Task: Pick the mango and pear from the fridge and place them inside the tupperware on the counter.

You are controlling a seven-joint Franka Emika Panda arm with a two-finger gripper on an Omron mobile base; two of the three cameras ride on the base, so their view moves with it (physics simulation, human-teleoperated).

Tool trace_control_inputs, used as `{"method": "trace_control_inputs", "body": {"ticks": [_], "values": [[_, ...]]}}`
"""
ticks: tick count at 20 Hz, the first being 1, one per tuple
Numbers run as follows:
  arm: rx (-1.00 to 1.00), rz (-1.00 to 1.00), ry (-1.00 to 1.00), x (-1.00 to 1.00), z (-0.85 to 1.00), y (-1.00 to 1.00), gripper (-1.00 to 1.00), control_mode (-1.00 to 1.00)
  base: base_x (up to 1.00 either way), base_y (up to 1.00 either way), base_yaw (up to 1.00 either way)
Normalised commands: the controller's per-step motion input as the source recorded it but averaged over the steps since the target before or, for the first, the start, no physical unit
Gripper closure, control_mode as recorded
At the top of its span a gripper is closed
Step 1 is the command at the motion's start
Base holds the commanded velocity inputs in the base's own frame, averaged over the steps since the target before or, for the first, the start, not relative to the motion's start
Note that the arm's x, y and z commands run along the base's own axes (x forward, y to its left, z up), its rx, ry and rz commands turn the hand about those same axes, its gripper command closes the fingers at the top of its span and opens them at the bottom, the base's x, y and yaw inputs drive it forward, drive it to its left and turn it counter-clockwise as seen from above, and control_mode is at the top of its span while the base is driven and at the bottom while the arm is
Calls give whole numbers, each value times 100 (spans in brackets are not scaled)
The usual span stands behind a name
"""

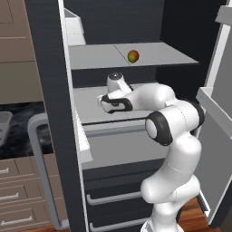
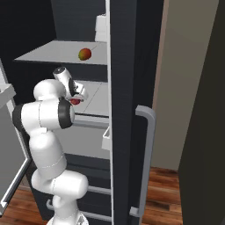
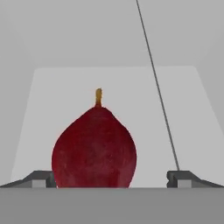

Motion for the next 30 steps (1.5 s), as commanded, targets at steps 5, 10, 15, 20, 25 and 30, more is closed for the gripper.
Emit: {"method": "trace_control_inputs", "body": {"ticks": [5, 10, 15, 20, 25, 30], "values": [[0, 0, 0, 24, -18, 3, -100, -100, 0, 0, 0], [0, 0, 0, 10, -19, 7, -100, -100, 0, 0, 0], [0, 0, 0, 0, -28, 8, -100, -100, 0, 0, 0], [0, 0, 0, 0, -30, 9, 100, -100, 0, 0, 0], [0, 0, -10, -16, -15, 1, 100, -100, 0, 0, 0], [0, -7, -26, -84, -1, -1, 100, -100, 0, 0, 0]]}}
